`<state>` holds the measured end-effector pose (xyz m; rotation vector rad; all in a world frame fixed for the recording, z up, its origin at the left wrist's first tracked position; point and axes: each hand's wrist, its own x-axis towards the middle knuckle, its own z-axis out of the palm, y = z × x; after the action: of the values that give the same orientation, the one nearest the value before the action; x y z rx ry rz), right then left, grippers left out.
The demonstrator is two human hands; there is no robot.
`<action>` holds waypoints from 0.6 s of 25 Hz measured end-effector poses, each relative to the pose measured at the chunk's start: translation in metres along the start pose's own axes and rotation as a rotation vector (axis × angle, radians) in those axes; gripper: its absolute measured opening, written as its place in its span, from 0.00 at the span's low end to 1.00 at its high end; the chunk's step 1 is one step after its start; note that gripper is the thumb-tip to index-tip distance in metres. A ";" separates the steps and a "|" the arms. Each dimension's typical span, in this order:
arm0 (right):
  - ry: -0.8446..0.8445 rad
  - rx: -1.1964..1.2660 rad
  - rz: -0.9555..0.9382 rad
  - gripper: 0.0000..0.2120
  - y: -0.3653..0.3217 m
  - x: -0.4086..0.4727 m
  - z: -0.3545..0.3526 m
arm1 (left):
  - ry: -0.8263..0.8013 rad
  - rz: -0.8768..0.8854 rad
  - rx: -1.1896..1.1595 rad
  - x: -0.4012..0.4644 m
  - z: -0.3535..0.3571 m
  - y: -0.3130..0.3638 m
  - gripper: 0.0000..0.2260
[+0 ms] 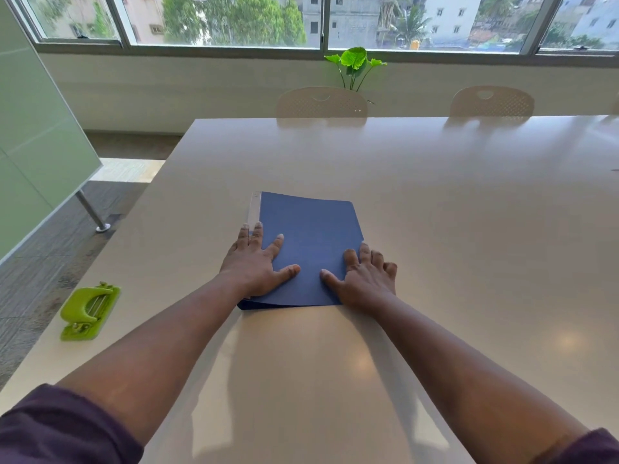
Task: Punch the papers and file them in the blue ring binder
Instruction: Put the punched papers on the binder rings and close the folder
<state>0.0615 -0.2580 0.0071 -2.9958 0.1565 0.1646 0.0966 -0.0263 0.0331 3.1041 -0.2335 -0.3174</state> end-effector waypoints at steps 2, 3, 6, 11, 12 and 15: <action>-0.020 0.011 -0.007 0.41 0.001 -0.001 0.003 | 0.004 -0.001 0.000 0.000 0.001 0.000 0.43; -0.036 0.011 -0.011 0.42 0.001 -0.001 0.003 | 0.005 0.000 -0.002 0.001 0.001 -0.001 0.43; -0.084 0.000 -0.019 0.42 0.000 0.001 -0.003 | 0.001 -0.006 -0.004 0.002 -0.001 -0.002 0.43; -0.070 -0.033 -0.092 0.39 -0.007 0.005 -0.015 | 0.033 0.010 -0.009 0.002 -0.005 -0.002 0.40; -0.058 -0.033 -0.104 0.39 -0.009 0.005 -0.018 | 0.044 0.019 -0.004 0.001 -0.007 -0.001 0.39; -0.044 0.010 -0.121 0.38 -0.014 0.009 -0.024 | 0.061 0.048 -0.024 0.003 -0.008 0.002 0.37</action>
<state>0.0739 -0.2481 0.0312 -2.9776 -0.0279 0.2156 0.1005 -0.0291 0.0402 3.0732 -0.3001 -0.2228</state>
